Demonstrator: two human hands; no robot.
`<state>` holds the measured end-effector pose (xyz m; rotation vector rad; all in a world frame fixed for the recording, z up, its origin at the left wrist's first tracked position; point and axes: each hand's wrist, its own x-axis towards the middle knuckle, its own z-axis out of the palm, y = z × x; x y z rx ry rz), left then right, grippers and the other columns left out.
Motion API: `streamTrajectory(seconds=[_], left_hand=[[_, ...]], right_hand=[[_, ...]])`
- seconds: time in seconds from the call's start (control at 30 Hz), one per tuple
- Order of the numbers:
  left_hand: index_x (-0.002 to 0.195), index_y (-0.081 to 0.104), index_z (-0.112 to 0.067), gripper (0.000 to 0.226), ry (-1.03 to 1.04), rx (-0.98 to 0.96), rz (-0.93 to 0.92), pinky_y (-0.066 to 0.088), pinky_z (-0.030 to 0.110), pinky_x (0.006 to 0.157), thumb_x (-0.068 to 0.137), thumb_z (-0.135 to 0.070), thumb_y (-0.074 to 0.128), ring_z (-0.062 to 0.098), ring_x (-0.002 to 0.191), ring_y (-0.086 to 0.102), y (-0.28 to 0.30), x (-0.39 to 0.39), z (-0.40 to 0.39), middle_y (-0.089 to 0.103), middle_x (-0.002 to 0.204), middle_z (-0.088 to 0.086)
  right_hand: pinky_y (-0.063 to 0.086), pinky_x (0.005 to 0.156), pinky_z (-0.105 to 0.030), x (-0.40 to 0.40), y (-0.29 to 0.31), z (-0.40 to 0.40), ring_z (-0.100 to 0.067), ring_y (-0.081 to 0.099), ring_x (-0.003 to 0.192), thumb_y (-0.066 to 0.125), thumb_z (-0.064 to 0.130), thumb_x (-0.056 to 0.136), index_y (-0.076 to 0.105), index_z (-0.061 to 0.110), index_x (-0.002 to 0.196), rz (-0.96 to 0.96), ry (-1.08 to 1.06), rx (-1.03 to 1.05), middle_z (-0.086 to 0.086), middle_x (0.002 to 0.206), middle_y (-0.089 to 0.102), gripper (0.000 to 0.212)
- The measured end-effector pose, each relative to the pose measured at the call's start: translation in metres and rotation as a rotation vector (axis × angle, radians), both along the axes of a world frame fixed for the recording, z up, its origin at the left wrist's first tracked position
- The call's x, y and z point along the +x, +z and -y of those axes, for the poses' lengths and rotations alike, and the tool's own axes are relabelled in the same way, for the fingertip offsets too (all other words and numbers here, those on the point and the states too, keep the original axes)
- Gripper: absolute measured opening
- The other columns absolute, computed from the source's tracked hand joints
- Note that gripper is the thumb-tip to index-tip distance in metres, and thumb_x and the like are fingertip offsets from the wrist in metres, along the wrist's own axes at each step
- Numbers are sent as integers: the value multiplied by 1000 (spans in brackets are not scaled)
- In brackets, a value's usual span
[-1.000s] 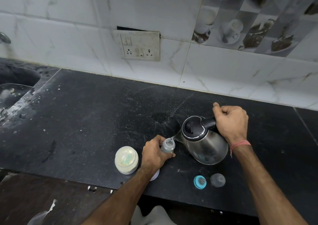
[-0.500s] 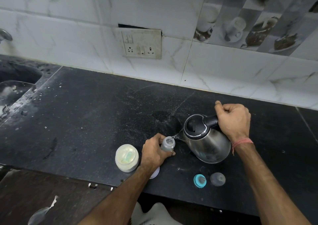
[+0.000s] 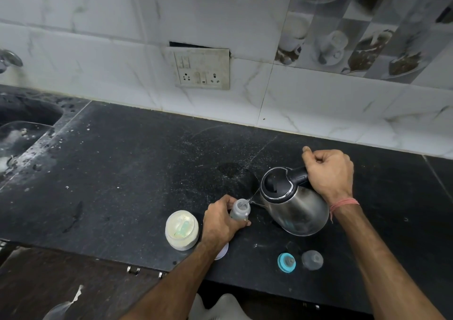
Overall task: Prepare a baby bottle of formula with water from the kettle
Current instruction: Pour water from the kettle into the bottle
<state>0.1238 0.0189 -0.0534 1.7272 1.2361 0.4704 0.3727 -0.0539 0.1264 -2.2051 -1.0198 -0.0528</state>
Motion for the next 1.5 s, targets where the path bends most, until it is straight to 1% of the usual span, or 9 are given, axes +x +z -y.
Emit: streamTrajectory(seconds=[0.27, 0.43, 0.6, 0.77, 0.9, 1.03, 1.13, 1.2, 1.5], left_hand=[[96, 70, -39, 59, 6, -17, 3, 66, 38, 89, 51, -46, 108, -6, 92, 75, -1, 0, 0, 80, 95, -25], [96, 70, -39, 60, 4, -11, 4, 66, 38, 89, 50, -48, 107, -6, 93, 75, -2, 0, -1, 80, 96, -25], [96, 70, -39, 60, 7, -13, 1, 65, 38, 90, 50, -48, 107, -6, 93, 75, 0, 1, 0, 80, 95, -24], [96, 71, -39, 60, 6, -9, -5, 65, 39, 90, 50, -48, 108, -5, 92, 75, 1, 1, 0, 80, 94, -24], [96, 70, -40, 61, 10, -10, -9, 65, 39, 91, 49, -50, 108, -5, 92, 75, 1, 0, 0, 80, 94, -24], [96, 70, -39, 61, 12, -7, -10, 65, 40, 90, 49, -51, 107, -4, 93, 75, 2, 0, 0, 80, 95, -24], [97, 70, -39, 60, 12, -8, -13, 65, 40, 91, 51, -49, 107, -3, 93, 75, 2, 0, 0, 80, 95, -23], [97, 70, -39, 60, 11, -3, -18, 65, 40, 91, 52, -47, 109, -2, 93, 75, 3, 1, 1, 80, 95, -22], [96, 70, -38, 59, 9, -9, -28, 65, 41, 89, 53, -45, 110, -1, 92, 75, 7, 0, 0, 80, 94, -22]], right_hand=[[47, 69, -40, 0, 1, 0, -36, 54, 57, 67, 44, 102, 52, 0, 56, 29, 11, -15, -11, 47, 47, 65], [42, 69, -37, -1, 3, 1, -37, 55, 56, 67, 41, 103, 53, -1, 56, 30, 14, -16, -14, 49, 49, 65], [42, 67, -37, 0, 4, 5, -39, 54, 56, 67, 41, 103, 53, -2, 56, 26, 4, 0, -16, 50, 50, 65], [39, 68, -35, 0, 3, 5, -36, 53, 54, 67, 41, 103, 54, 0, 55, 19, -4, 3, -12, 47, 48, 65], [40, 69, -36, 0, 4, 5, -37, 55, 57, 67, 42, 103, 57, -1, 57, 28, -8, -8, -14, 49, 51, 64], [46, 70, -39, 0, 5, 5, -36, 52, 54, 66, 43, 102, 54, 1, 54, 36, 3, -5, -11, 47, 47, 65], [40, 69, -38, 1, 6, 5, -30, 46, 50, 67, 40, 103, 52, 0, 54, 37, 3, -6, -6, 45, 40, 65], [39, 69, -37, 2, 6, 5, -29, 44, 50, 67, 40, 103, 51, -1, 55, 39, -2, -11, -7, 46, 39, 65], [49, 70, -41, 5, 2, 5, -40, 53, 58, 66, 43, 102, 57, -1, 57, 28, -5, -1, -17, 51, 50, 64]])
